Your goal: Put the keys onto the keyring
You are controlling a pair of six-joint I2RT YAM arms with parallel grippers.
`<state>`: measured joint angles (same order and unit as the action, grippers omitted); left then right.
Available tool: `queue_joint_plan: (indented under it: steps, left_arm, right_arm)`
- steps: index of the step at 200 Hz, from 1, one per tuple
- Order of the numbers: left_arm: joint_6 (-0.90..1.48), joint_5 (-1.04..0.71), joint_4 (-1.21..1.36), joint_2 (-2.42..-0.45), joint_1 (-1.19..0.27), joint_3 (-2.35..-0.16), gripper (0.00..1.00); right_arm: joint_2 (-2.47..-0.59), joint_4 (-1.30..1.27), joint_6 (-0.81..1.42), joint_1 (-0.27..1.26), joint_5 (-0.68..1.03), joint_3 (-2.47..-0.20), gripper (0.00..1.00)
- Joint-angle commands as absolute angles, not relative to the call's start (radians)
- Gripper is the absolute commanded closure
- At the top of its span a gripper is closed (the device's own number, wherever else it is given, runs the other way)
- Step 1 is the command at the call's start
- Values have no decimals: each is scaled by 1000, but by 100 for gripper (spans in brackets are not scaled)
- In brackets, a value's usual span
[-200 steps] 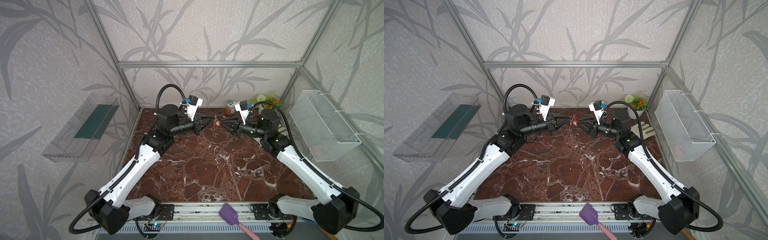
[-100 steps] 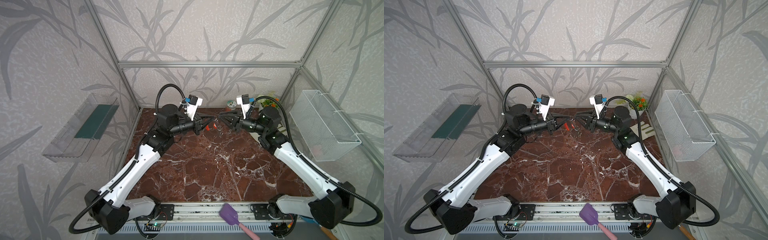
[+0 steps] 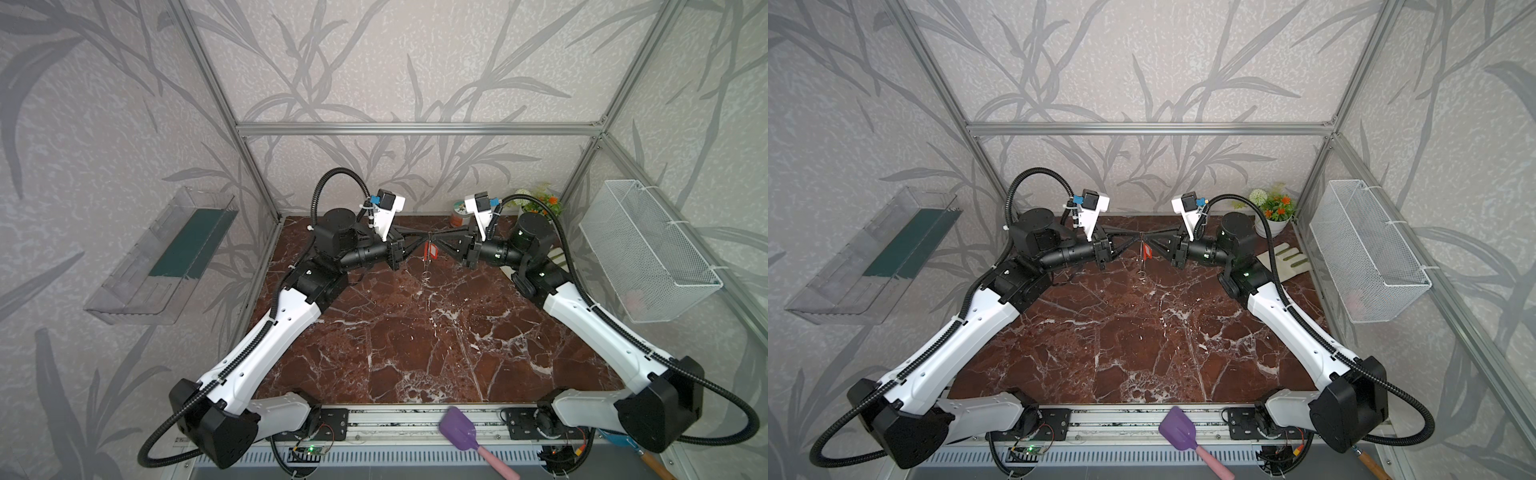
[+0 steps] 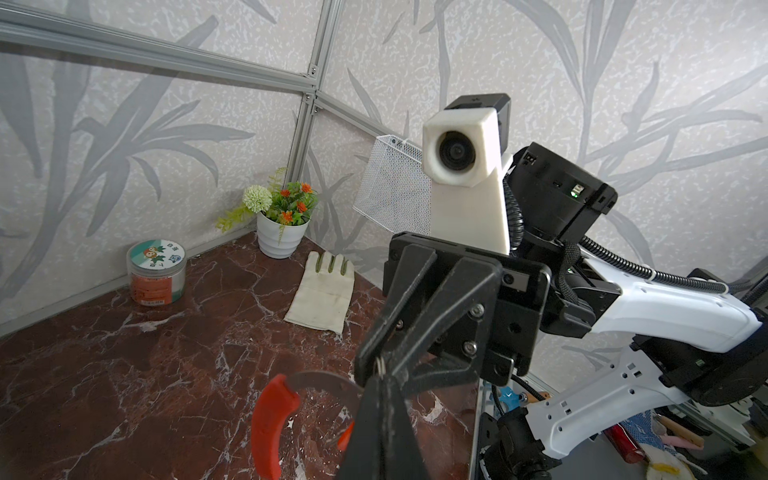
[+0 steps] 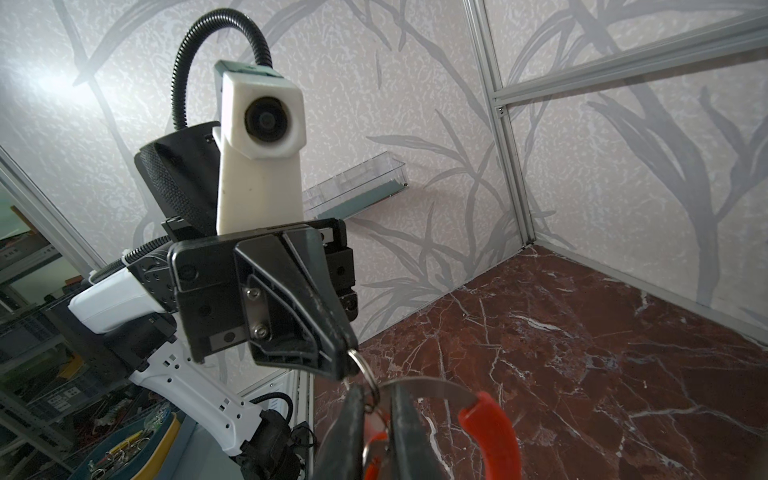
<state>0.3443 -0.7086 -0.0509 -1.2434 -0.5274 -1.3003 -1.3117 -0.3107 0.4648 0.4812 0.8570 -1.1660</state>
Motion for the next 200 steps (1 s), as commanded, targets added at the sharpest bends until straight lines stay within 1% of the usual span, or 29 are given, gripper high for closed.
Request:
queue_joint_plan:
  steps: [1, 13, 21, 77, 88, 96, 112, 151, 176, 200]
  left_arm:
    - [354, -735, -11, -1236, -527, -1316, 100]
    - [354, -736, -12, -1234, -527, -1314, 100]
    - [353, -737, -14, -1234, -527, -1314, 100]
    - [353, -739, -22, -1227, -528, -1304, 100]
    - [351, -740, -27, -1227, -528, -1307, 89]
    - [343, -740, -40, -1224, -528, -1310, 82]
    - [312, -735, -86, -1219, -525, -1320, 76]
    - [213, -759, -239, -1218, -518, -1355, 75]
    - [131, -776, -372, -1230, -517, -1391, 75]
    - [72, -792, -471, -1245, -517, -1415, 77]
  right_arm:
    - [-1309, -329, 467, 492, 877, -1198, 91]
    - [-1310, -330, 468, 493, 880, -1197, 95]
    - [-1307, -330, 466, 493, 882, -1198, 100]
    - [-1291, -284, 429, 493, 885, -1201, 100]
    - [-1288, -260, 410, 494, 885, -1205, 100]
    - [-1286, -234, 392, 492, 884, -1210, 100]
    - [-1281, -161, 337, 488, 888, -1227, 100]
    - [-1282, 44, 197, 462, 934, -1282, 100]
    - [-1317, 254, 69, 461, 994, -1364, 100]
    - [-1365, 447, -40, 461, 1038, -1446, 100]
